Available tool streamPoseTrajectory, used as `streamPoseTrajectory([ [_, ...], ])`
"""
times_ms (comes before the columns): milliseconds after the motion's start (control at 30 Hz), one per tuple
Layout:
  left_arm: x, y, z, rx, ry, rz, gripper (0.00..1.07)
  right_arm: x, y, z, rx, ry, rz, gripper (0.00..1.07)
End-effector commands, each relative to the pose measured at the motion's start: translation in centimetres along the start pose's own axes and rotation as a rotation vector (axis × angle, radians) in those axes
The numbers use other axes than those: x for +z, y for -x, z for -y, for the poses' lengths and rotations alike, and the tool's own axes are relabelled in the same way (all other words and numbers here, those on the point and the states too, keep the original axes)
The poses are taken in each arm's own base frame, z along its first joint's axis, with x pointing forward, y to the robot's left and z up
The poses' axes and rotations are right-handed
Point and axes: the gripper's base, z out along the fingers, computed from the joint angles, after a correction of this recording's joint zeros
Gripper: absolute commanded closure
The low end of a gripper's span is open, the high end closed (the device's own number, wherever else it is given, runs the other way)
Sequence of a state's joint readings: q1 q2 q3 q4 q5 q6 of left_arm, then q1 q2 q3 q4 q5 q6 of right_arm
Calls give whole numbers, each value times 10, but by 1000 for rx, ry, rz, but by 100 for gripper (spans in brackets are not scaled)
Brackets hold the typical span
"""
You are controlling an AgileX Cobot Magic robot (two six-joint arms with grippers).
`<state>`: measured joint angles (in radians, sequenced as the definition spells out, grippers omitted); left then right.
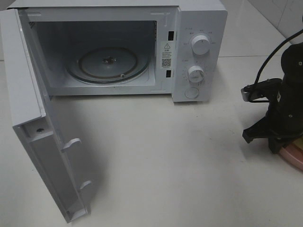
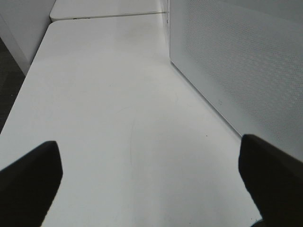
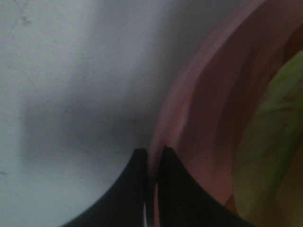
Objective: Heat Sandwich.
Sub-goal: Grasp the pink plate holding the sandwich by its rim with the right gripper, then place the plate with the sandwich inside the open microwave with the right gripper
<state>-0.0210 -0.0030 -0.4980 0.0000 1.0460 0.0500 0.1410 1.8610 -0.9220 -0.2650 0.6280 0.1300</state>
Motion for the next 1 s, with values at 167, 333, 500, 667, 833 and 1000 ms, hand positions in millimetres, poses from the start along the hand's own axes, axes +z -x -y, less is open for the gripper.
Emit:
streamPoseTrajectory([
  [167,-2,-2,0,-4,2,32,10,1,-1,0,15,7,-9,107],
  [333,-2,-2,0,-4,2,32,10,1,-1,-1,12,7,-11,107],
  [500,-2,-2,0,-4,2,32,10,1,-1,0,9,6,-13,107],
  [667,-2,-2,0,-4,2,32,10,0,-2,-3,-9,0,-27,107],
  [833,-2,-2,0,-4,2,32,10,-2,-2,-11,-38,-51,-27,107],
  [1000,-2,-2,0,-4,2,32,10,-4,-3,-15,-59,-113,-47,107],
])
